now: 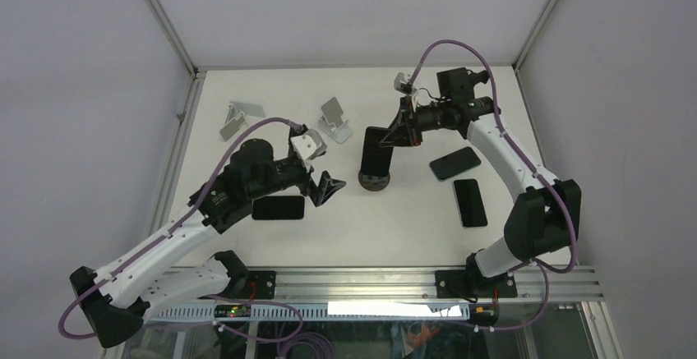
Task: Place the phone on the phone stand
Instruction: Place the phone on the phone stand, then move the phone stand with the phone to the center of the board.
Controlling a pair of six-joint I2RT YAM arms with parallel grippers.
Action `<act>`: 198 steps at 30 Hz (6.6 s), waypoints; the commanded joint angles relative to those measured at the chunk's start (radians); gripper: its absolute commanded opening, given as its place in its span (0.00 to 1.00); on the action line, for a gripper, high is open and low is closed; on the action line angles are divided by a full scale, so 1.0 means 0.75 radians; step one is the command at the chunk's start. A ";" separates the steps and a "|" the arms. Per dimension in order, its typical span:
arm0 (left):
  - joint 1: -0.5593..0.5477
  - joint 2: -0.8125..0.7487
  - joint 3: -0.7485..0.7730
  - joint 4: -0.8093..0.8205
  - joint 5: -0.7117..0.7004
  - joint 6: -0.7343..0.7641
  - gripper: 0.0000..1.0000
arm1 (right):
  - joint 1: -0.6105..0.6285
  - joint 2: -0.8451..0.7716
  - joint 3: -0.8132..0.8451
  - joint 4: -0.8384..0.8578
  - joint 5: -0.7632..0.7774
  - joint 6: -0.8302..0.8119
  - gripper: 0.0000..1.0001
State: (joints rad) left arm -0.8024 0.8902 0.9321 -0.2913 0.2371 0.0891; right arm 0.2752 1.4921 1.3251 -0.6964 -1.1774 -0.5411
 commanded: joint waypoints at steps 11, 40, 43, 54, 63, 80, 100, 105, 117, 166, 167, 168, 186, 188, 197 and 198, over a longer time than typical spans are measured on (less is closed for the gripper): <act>0.043 -0.034 -0.146 -0.185 -0.277 0.276 0.98 | 0.026 0.152 -0.022 0.331 0.002 0.016 0.00; 0.043 0.027 -0.140 -0.193 -0.233 0.270 0.97 | 0.022 0.287 0.018 0.135 0.088 -0.136 0.01; 0.043 0.028 -0.141 -0.191 -0.229 0.270 0.97 | 0.020 0.304 0.021 0.095 0.093 -0.181 0.02; 0.044 0.034 -0.142 -0.191 -0.223 0.268 0.97 | 0.022 0.348 0.021 0.071 0.087 -0.195 0.18; 0.043 0.037 -0.143 -0.192 -0.220 0.266 0.97 | 0.022 0.351 0.019 0.093 0.101 -0.144 0.39; 0.043 0.048 -0.141 -0.192 -0.205 0.266 0.97 | -0.003 0.265 0.022 0.167 0.275 0.060 0.73; 0.043 0.049 -0.142 -0.191 -0.197 0.264 0.97 | -0.159 0.111 -0.168 0.348 0.188 0.171 0.75; 0.043 0.046 -0.144 -0.191 -0.198 0.262 0.97 | -0.175 0.039 -0.317 0.522 0.097 0.185 0.77; 0.043 0.047 -0.145 -0.191 -0.196 0.261 0.97 | -0.183 0.049 -0.546 0.744 -0.021 0.156 0.80; 0.043 0.053 -0.153 -0.191 -0.206 0.265 0.97 | -0.027 0.275 -0.624 1.009 0.111 0.654 0.40; 0.043 0.053 -0.153 -0.192 -0.205 0.265 0.96 | -0.027 0.273 -0.621 1.006 0.112 0.650 0.37; 0.044 0.054 -0.153 -0.191 -0.204 0.265 0.96 | -0.026 0.273 -0.621 1.004 0.112 0.646 0.33; 0.043 0.053 -0.151 -0.192 -0.199 0.265 0.96 | -0.021 0.264 -0.605 1.006 0.098 0.633 0.00; 0.043 0.053 -0.151 -0.191 -0.197 0.266 0.96 | -0.021 0.252 -0.598 1.006 0.095 0.630 0.00; 0.043 0.059 -0.153 -0.192 -0.196 0.266 0.96 | -0.023 0.244 -0.504 0.997 0.124 0.615 0.00; 0.043 0.059 -0.153 -0.192 -0.195 0.265 0.96 | -0.023 0.247 -0.488 0.992 0.121 0.613 0.00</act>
State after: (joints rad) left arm -0.7834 0.9314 0.8112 -0.4438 0.0803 0.2764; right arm 0.2592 1.6966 0.8711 0.0185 -1.0882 -0.0563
